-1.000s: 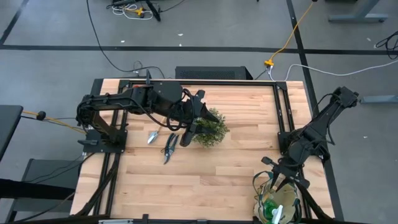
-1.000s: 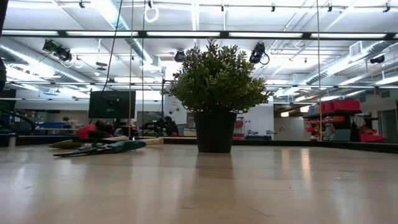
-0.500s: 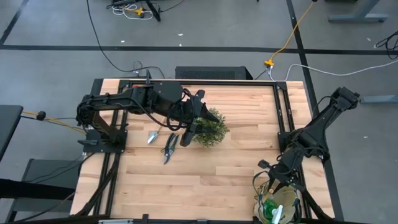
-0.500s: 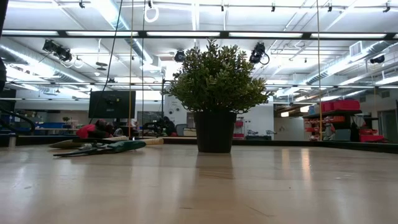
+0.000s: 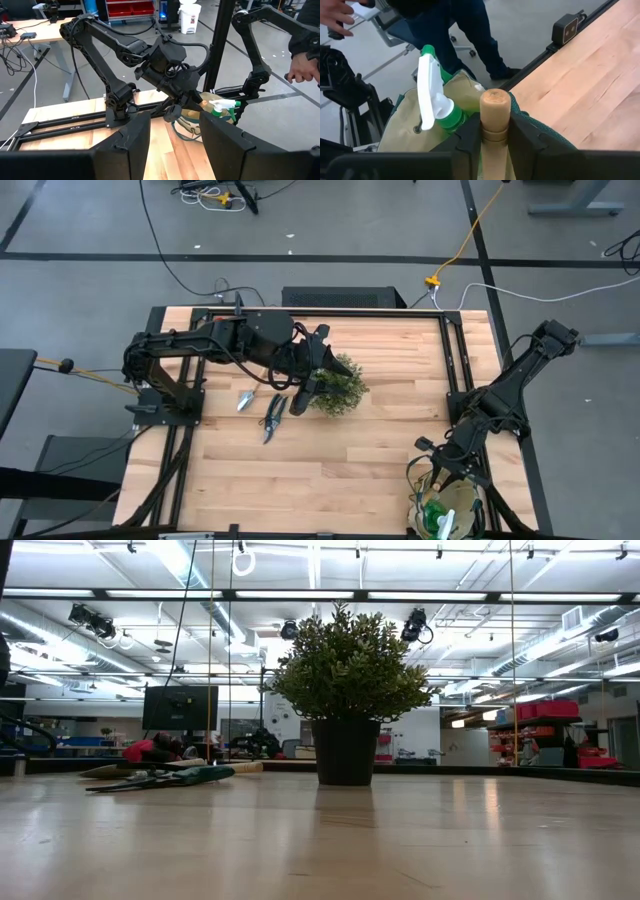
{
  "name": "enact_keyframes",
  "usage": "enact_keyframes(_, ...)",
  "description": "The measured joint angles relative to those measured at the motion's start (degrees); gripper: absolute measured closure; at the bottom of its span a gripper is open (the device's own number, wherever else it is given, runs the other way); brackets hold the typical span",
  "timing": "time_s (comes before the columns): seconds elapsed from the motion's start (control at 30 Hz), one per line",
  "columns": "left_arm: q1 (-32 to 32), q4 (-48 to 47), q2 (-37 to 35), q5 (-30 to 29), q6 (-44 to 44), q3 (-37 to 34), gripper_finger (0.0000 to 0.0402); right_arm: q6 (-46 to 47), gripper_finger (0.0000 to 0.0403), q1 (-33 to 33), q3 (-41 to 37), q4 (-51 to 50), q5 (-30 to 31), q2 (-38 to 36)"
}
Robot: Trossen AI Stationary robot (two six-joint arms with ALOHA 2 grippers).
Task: Pick & Place Garden tools in Gardening bag
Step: Put the bottom hand trowel into the white gardening bag, then put the hand trowel into the white gardening bag
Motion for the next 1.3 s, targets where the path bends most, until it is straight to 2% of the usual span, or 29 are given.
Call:
enact_keyframes(0.33,0.00,0.00,0.00,0.00,0.01,-0.02,0.0225,3.59,0.0249,-0.02,0.00,-1.57,0.19,0.00)
enact_keyframes(0.57,-0.02,0.00,0.00,-0.70,0.05,-0.02,0.0225,3.58,0.0213,-0.08,0.00,-1.12,3.56,0.00)
enact_keyframes(0.73,0.00,0.25,0.01,-1.53,-0.03,-0.02,0.0225,4.21,0.0210,-0.08,0.00,1.30,3.59,-0.02)
enact_keyframes(0.93,0.38,0.03,-0.04,-1.36,-3.04,-0.02,0.0225,5.56,0.0219,-0.23,0.00,1.47,6.58,-0.51)
enact_keyframes(1.13,3.33,-0.18,-1.64,-0.34,-6.46,-0.04,0.0225,6.59,0.0221,-1.80,0.00,2.79,8.69,-3.28)
enact_keyframes(1.3,5.84,-2.78,-2.71,0.42,-6.46,-0.04,0.0225,6.35,0.0222,-3.47,0.00,2.46,13.15,-6.21)
